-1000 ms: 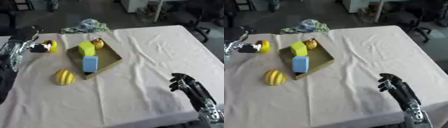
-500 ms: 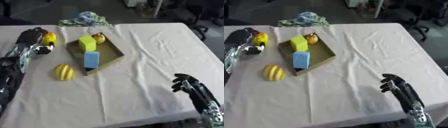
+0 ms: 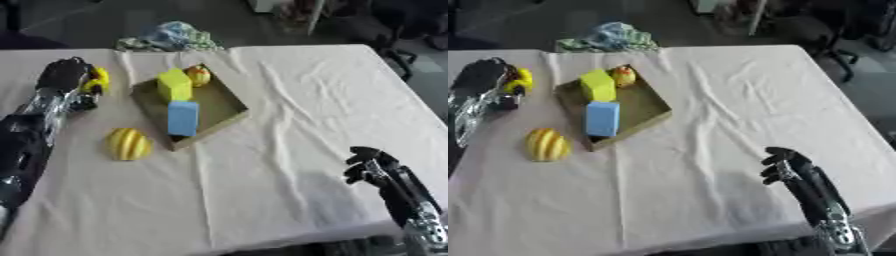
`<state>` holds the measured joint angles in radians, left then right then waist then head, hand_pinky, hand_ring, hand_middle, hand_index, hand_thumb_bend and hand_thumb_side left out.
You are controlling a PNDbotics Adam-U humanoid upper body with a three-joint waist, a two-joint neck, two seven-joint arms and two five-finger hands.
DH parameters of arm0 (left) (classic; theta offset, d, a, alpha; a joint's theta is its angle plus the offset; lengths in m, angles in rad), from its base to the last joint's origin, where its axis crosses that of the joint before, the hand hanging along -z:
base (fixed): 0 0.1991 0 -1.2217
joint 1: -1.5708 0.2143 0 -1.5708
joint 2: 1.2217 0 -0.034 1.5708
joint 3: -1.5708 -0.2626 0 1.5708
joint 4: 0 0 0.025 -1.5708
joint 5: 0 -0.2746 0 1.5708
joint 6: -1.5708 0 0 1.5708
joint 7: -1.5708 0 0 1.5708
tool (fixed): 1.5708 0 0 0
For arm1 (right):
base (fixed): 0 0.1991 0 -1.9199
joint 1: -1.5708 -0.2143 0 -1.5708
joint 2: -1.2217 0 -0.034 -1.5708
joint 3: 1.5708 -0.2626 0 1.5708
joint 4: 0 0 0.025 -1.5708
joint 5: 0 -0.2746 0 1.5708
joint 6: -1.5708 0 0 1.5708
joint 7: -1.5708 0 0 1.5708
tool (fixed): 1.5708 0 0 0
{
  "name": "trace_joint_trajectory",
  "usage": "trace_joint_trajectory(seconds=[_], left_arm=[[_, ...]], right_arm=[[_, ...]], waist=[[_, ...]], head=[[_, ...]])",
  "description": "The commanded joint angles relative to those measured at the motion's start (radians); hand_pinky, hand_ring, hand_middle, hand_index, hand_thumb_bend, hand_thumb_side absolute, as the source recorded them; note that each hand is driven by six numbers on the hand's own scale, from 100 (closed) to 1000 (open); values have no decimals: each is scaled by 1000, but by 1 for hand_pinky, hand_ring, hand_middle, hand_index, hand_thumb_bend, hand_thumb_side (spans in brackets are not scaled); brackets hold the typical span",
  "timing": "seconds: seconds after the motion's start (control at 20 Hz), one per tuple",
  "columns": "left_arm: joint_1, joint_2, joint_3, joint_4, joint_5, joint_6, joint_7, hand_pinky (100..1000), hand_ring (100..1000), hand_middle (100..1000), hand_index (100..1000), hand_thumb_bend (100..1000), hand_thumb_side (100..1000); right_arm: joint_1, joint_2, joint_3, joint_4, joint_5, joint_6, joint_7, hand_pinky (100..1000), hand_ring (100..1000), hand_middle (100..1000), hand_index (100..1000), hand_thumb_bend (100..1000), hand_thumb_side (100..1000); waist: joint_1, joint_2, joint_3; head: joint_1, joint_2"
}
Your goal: Pick up objects on the table and place them in the box.
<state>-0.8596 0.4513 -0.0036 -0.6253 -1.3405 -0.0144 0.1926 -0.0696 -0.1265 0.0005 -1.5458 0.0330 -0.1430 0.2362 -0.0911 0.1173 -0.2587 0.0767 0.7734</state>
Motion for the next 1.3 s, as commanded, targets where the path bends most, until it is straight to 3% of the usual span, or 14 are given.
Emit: trace_joint_trajectory(seconds=[0.05,0.25,0.5,0.7,1.0,1.3], left_arm=[[-20,17,7,-34,16,-3,63,478,366,326,503,100,193],[-41,26,-19,-101,106,-50,60,468,359,317,498,100,228],[-52,25,-45,-152,158,-64,35,478,365,321,503,100,228],[-122,-64,-136,-243,188,-118,19,489,374,329,510,100,218],[-104,-121,-295,-365,250,-218,-78,514,401,358,536,100,194],[-81,-145,-313,-338,236,-330,-190,563,457,425,602,100,195]], right_arm=[[-8,-8,-6,-14,-3,-4,2,519,561,585,764,100,659],[-6,-12,-11,-13,-1,-4,-2,520,561,585,764,100,659],[-7,-15,-4,-12,1,-4,2,520,561,585,764,100,654],[-8,-19,2,-10,2,-5,10,520,561,585,764,100,652],[-10,-16,2,-9,2,-5,12,520,561,585,764,100,652],[-11,-13,2,-10,2,-5,13,520,561,585,764,100,655]], waist=[[-5,4,2],[-3,3,9],[1,-5,2],[5,-10,-3],[5,-12,-5],[6,-11,-6]], head=[[-6,-3],[-14,-3],[-8,-3],[-10,-3],[-18,-3],[-24,-3]])
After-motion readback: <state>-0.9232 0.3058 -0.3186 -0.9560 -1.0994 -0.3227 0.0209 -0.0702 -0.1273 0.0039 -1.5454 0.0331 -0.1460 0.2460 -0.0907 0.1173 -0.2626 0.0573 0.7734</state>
